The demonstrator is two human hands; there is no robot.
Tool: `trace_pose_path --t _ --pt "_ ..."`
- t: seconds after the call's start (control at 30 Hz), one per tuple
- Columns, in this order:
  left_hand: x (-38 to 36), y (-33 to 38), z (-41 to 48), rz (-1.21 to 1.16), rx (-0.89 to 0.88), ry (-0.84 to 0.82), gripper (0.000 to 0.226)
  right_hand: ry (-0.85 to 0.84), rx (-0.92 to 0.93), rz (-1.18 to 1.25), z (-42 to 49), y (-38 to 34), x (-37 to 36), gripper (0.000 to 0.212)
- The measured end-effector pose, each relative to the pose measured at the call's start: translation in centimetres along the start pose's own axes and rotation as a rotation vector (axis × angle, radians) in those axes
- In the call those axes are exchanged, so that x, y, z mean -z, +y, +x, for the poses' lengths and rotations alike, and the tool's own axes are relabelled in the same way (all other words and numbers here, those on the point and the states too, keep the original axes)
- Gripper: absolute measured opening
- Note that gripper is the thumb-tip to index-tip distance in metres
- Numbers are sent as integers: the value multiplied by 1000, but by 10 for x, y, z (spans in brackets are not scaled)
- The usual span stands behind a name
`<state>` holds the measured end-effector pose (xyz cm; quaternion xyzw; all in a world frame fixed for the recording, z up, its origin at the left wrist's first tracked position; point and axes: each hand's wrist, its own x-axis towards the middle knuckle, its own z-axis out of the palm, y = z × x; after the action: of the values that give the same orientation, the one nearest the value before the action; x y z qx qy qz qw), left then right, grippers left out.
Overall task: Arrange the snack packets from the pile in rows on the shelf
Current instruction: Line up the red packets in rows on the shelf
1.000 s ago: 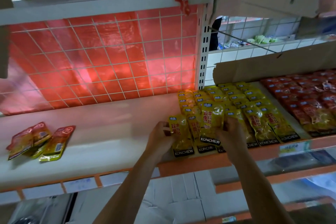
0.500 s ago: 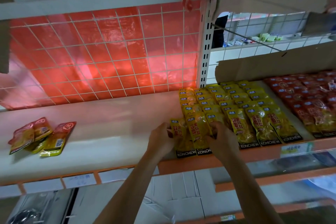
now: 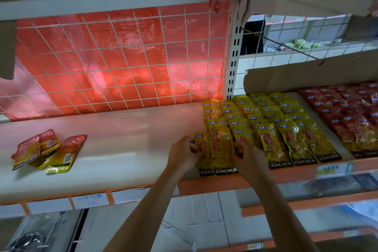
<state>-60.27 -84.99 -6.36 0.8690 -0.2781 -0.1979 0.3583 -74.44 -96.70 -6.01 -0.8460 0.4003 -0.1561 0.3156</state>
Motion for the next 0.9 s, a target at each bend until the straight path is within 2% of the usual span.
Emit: trace_pose_path --t 0.37,0.43,0.57,0.67,0.8,0.9 --pt "-2 1 0 153 -39 0 43 79 31 -1 3 4 -4 33" --pt "-3 -1 2 153 -39 6 50 93 50 -21 2 2 -5 38" --pt "-5 -1 3 165 -45 18 49 92 110 -92 -1 -5 -9 57" --pt "-5 -1 5 164 -44 19 49 152 156 -150 -2 -10 -17 59" --pt "-5 -1 5 171 -46 6 52 142 120 -269 -4 -18 -26 72" --pt "-4 -1 6 160 -40 11 49 149 120 -273 -7 -19 -31 74"
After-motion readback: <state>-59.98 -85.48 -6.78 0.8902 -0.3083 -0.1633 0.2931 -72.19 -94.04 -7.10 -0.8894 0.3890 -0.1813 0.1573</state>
